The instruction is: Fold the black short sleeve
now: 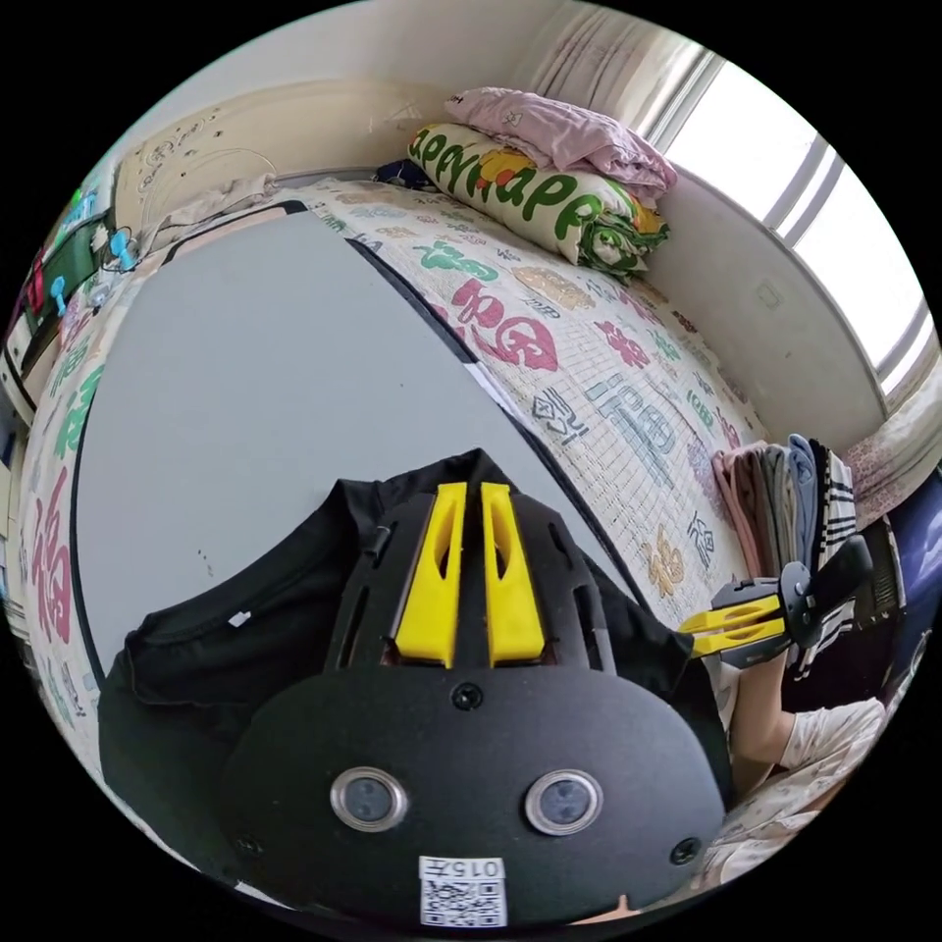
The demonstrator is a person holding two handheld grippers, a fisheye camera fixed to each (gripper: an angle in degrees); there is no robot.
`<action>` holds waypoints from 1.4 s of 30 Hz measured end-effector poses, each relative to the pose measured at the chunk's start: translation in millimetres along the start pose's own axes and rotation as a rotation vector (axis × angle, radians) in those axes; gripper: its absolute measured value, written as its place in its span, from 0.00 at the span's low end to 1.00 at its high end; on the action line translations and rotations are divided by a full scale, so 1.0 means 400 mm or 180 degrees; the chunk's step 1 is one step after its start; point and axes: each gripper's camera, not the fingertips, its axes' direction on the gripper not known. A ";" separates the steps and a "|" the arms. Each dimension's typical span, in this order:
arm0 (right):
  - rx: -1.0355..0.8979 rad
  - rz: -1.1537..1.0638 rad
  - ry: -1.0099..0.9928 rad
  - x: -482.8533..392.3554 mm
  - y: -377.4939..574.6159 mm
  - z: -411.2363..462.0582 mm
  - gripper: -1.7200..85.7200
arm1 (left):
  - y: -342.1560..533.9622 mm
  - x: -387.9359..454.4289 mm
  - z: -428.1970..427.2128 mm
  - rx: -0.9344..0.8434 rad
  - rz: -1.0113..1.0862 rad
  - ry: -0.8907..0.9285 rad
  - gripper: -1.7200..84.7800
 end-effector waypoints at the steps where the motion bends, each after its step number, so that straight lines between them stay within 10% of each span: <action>1: 0.0009 0.0024 -0.0001 0.004 -0.001 0.000 0.02 | -0.019 0.008 0.002 0.0023 -0.0022 0.0064 0.04; 15: -0.0152 0.0020 0.0145 0.012 -0.019 0.060 0.03 | 0.080 0.039 -0.179 0.0580 -0.0252 0.0448 0.14; 24: -0.0228 0.0040 0.0205 0.013 -0.033 0.123 0.03 | 0.508 0.346 -0.282 -0.0082 0.1051 0.0846 0.12; 42: -0.0385 0.0078 0.0282 0.022 -0.036 0.283 0.02 | 0.831 0.401 -0.330 -0.0237 0.1385 0.0220 0.02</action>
